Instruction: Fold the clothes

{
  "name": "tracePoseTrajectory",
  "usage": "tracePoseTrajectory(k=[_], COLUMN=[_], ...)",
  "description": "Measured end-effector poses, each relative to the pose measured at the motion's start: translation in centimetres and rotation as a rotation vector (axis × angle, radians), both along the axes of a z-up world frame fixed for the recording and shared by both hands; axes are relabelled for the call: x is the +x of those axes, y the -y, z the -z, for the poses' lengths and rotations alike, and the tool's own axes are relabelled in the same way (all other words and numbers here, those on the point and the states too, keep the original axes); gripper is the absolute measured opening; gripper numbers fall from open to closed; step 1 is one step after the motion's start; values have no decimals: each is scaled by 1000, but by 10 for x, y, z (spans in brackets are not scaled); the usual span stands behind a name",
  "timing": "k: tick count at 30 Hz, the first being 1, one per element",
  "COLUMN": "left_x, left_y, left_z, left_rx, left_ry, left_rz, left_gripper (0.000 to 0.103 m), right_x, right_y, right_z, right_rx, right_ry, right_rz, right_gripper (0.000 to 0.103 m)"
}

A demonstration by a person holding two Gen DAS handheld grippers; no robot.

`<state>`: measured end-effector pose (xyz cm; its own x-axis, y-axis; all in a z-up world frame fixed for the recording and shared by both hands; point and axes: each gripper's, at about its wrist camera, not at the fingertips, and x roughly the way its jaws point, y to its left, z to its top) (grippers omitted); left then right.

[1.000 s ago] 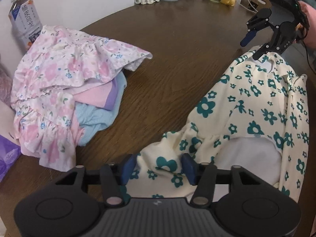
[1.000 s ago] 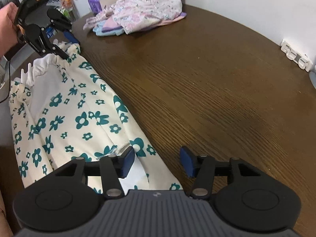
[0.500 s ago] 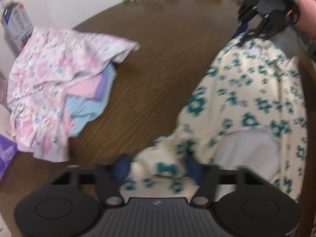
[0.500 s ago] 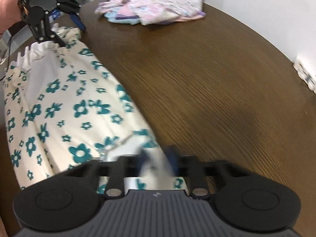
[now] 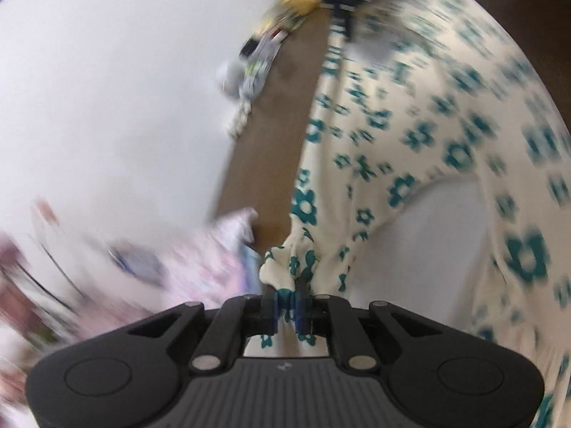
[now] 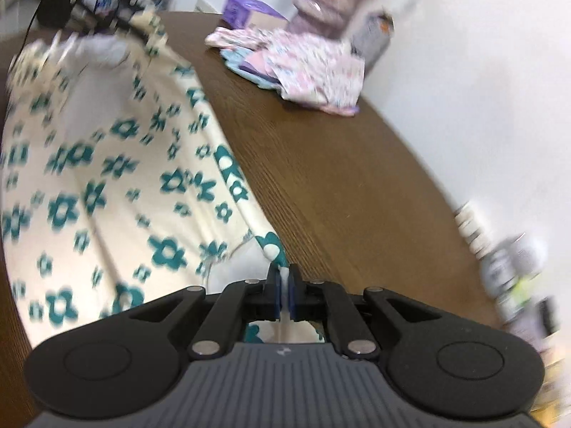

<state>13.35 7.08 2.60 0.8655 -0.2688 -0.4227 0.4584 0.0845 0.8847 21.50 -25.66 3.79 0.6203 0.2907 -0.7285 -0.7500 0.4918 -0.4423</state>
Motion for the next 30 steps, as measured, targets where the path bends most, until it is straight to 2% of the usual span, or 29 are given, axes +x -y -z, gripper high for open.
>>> tracePoseTrajectory(k=[1, 3, 6, 12, 15, 17, 18, 20, 22, 27, 28, 30], left_x=[-12, -28, -46, -47, -50, -49, -50, -51, -50, -36, -33, -29], left_y=[1, 0, 0, 0, -2, -3, -6, -12, -15, 1, 6, 13], left_z=[6, 14, 22, 10, 4, -2, -7, -19, -28, -30, -27, -20], left_rx=[27, 41, 47, -49, -87, -124, -146, -191, -234, -271, -260, -218], left_ry=[12, -28, -77, -201, -250, -296, -315, -351, -364, -375, -382, -405], left_rz=[22, 33, 29, -64, -108, -139, -153, -177, -186, -167, -160, -146], left_gripper=[7, 7, 7, 13, 20, 34, 36, 52, 52, 52, 50, 26], right_x=[-12, -35, -58, -86, -89, -94, -97, -99, -96, -79, -71, -60], right_y=[1, 2, -1, -10, -11, -7, -5, 3, 12, 34, 37, 42], right_z=[2, 7, 21, 44, 53, 52, 51, 40, 24, -8, -10, -7], right_rx=[-16, -47, -92, -157, -185, -173, -166, -117, -7, 328, 393, 482], right_ry=[31, 92, 118, 154, 172, 171, 170, 148, 99, -37, -68, -127], right_rz=[-13, -39, -65, -85, -75, -60, -52, -23, 20, 159, 204, 293], right_gripper=[4, 4, 4, 4, 5, 9, 12, 16, 23, 25, 25, 25])
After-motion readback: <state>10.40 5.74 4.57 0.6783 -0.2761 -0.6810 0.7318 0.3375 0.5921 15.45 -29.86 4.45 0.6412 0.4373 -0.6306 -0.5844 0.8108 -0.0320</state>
